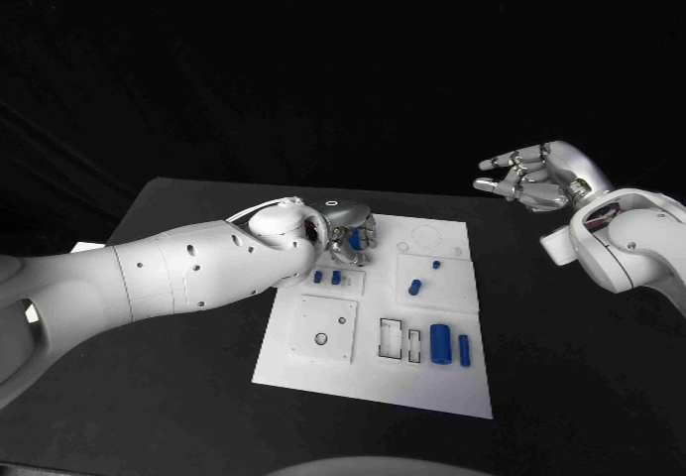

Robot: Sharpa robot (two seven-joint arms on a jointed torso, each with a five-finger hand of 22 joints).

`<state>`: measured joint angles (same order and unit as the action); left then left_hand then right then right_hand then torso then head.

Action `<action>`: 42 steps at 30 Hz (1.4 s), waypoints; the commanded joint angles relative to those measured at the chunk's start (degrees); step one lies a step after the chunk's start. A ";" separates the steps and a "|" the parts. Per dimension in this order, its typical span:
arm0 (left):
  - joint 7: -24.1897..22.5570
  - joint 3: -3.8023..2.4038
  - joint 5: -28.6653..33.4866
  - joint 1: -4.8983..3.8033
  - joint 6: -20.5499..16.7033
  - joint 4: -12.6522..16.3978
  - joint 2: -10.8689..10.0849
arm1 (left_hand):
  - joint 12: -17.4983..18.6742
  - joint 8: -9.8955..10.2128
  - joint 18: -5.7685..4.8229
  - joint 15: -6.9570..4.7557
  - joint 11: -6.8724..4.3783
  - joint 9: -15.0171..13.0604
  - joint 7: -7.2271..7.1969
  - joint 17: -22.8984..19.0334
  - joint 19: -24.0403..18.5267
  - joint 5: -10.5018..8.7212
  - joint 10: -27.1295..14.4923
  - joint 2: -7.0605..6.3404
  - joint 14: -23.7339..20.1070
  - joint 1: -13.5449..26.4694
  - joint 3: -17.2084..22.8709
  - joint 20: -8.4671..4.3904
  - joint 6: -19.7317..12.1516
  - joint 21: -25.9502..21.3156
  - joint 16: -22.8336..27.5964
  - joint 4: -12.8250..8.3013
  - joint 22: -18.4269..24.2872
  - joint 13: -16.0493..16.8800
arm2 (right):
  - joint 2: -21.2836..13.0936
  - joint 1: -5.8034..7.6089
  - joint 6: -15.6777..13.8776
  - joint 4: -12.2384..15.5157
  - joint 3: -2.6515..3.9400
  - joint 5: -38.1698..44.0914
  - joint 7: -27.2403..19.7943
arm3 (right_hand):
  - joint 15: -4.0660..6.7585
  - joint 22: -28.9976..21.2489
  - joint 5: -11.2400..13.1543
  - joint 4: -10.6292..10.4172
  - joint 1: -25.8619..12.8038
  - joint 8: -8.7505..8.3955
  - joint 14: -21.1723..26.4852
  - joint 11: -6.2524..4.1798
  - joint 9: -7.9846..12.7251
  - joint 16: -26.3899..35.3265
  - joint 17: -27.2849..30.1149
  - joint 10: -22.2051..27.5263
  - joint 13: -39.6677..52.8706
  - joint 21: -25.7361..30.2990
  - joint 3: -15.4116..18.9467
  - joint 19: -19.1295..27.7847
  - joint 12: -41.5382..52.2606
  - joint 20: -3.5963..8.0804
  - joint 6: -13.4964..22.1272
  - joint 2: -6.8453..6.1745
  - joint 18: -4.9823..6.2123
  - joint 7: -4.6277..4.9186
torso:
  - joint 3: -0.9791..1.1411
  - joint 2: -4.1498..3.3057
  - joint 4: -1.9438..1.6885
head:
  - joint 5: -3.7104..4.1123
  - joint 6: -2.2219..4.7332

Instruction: Assemble the parts on the task board

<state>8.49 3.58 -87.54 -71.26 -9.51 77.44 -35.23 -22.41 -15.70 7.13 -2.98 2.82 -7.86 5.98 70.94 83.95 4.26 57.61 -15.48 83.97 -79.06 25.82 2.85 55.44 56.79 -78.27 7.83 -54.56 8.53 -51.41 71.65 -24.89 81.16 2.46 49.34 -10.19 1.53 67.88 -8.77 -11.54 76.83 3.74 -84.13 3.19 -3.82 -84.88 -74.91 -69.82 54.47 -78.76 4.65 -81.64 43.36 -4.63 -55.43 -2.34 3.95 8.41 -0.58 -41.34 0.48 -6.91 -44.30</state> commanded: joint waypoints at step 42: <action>1.04 -0.14 -1.50 0.35 6.39 -1.81 1.36 | 3.77 2.49 -0.52 -0.36 -0.33 1.18 -0.47 -0.45 1.53 0.23 4.78 2.86 2.79 -1.36 2.78 -0.44 4.18 1.72 -0.81 -0.99 -2.24 -2.92 | 0.48 -0.03 0.92 -0.24 0.01 0.08 -0.63 | -0.35 -0.08 -0.38 0.22 0.37 0.14 -4.29 0.08 -0.07 0.23 -8.49 0.38 -0.14 0.24 0.24 0.23 -0.34 -0.04 0.21 0.54 0.43 -0.07 | 0.04 0.08 -0.05 | -0.03 -0.48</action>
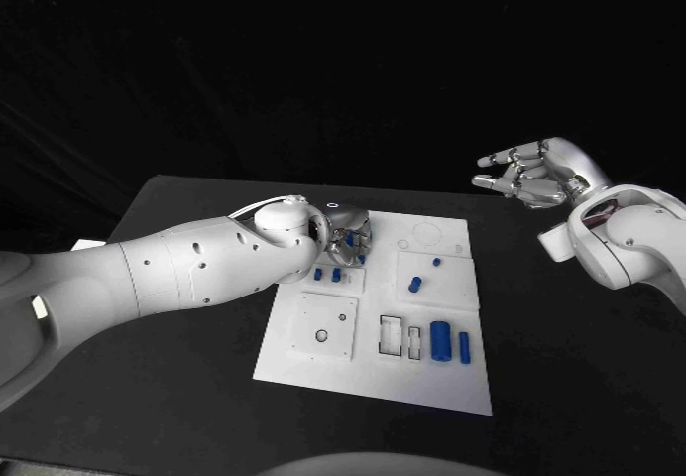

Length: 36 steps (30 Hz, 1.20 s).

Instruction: Assemble the parts on the task board

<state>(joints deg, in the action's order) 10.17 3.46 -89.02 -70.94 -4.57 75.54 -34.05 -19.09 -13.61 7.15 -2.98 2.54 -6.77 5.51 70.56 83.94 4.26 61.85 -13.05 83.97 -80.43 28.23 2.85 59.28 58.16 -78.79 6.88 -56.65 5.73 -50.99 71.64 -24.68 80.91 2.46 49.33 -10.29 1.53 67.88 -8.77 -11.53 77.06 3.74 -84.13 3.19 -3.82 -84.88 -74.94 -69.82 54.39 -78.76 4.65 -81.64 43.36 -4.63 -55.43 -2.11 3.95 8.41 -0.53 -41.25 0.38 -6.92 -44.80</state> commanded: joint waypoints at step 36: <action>-1.89 -0.74 2.38 0.53 -3.51 1.91 -1.01 | 7.33 3.54 -1.03 0.81 0.21 0.82 1.02 0.24 1.28 0.27 7.44 2.62 2.73 -0.41 7.24 0.21 4.72 2.49 -1.62 -6.04 -3.11 -1.29 | 0.14 -0.03 0.80 -0.03 0.02 0.09 -0.62 | -0.36 -0.08 -0.38 0.22 0.14 0.14 -4.29 0.08 -0.07 0.23 -8.45 0.38 -0.06 0.24 0.25 0.24 -0.34 -0.04 0.20 0.31 0.43 -0.07 | -0.07 0.06 -0.03 | 0.14 0.11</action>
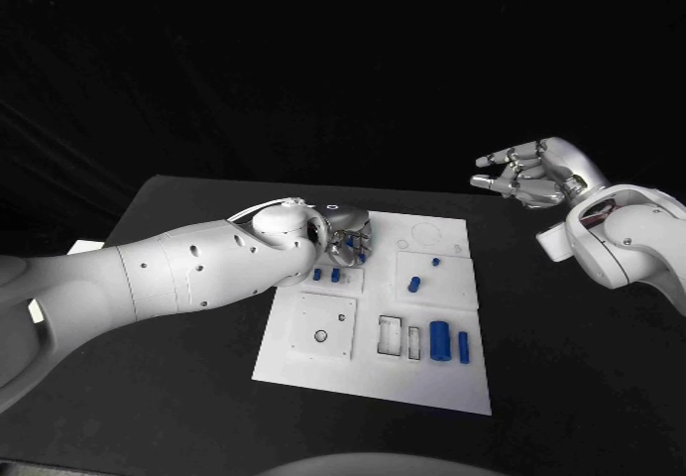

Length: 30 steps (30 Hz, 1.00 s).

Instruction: Assemble the parts on the task board

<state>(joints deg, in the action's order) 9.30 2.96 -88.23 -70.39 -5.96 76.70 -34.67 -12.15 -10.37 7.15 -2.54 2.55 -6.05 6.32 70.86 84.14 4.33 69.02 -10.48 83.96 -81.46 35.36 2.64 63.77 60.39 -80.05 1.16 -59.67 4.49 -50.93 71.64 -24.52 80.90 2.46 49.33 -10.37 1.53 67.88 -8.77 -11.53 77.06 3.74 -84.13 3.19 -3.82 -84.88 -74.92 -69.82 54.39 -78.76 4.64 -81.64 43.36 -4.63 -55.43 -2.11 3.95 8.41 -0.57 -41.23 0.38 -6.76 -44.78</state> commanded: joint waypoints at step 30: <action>0.77 -2.32 6.70 0.00 -0.32 5.11 -9.32 | 1.98 1.16 -1.09 0.58 0.39 0.30 0.36 -0.26 1.02 0.23 0.77 -0.47 2.68 1.85 0.13 0.65 0.49 0.70 -0.44 -0.75 -0.68 -0.13 | 0.09 -0.10 0.63 -0.12 0.02 0.02 -0.60 | -0.35 -0.11 -0.37 0.23 0.24 0.17 -4.29 0.07 -0.08 0.25 -8.46 0.34 -0.04 0.27 0.40 0.25 -0.27 -0.03 0.16 0.43 0.44 -0.07 | -0.05 -0.05 0.00 | -0.75 0.22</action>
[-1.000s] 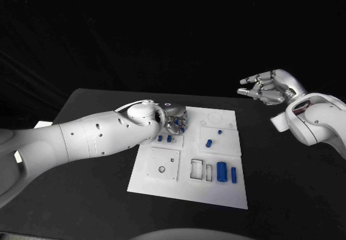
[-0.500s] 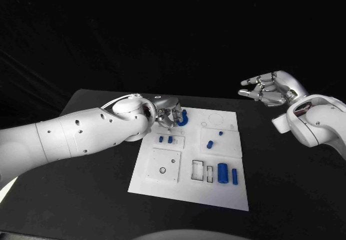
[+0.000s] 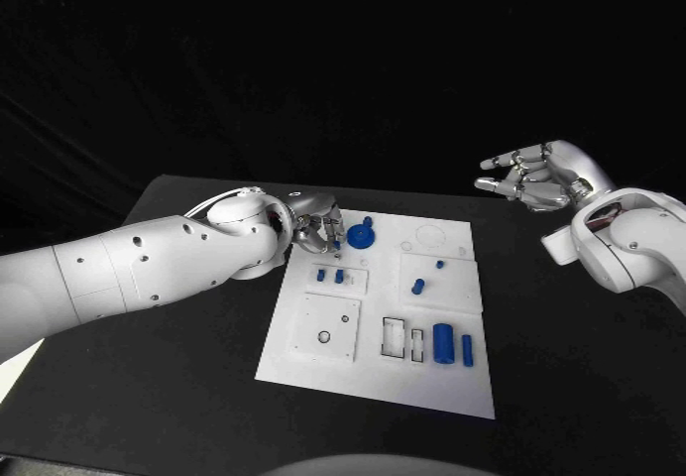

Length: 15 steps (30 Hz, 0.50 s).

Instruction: Assemble the parts on the task board

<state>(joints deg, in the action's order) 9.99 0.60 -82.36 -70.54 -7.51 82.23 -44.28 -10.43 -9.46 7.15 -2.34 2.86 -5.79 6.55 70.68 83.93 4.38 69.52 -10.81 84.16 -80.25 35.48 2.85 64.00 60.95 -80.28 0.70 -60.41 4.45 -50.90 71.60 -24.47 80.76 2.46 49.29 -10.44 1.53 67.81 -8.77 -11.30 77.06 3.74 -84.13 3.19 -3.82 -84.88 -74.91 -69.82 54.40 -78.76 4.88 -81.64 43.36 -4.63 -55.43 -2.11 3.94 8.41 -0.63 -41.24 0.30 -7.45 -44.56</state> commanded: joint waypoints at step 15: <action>0.08 0.28 -0.07 0.97 2.30 -1.93 1.31 | 0.30 0.27 -1.09 0.38 0.08 0.05 0.13 -0.07 1.23 0.19 0.29 -0.16 2.47 0.66 0.01 0.45 0.27 0.16 -0.23 -0.30 0.04 -0.09 | 0.10 -0.12 0.60 0.03 0.02 0.06 -0.58 | -0.35 -0.05 -0.37 -0.01 0.24 0.17 -4.28 0.07 -0.08 0.25 -8.47 0.34 -0.04 0.27 0.16 0.25 -0.27 -0.03 0.17 0.43 0.44 -0.07 | 0.04 -0.01 0.04 | 0.02 -0.20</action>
<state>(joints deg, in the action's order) 10.05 0.87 -82.18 -69.61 -6.71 80.28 -43.13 -10.43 -9.46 7.16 -2.34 2.86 -5.79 6.55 70.69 83.93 4.38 69.52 -11.03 84.16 -80.03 35.48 2.85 63.99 60.95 -80.28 0.71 -60.40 4.45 -50.84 71.52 -24.45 80.76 2.46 49.28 -10.49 1.53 67.82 -8.77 -11.30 77.06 3.74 -84.13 3.19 -3.82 -84.88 -74.90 -69.82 54.40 -78.76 4.88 -81.64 43.36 -4.63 -55.43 -2.11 3.95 8.41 -0.58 -41.27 0.35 -7.44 -44.69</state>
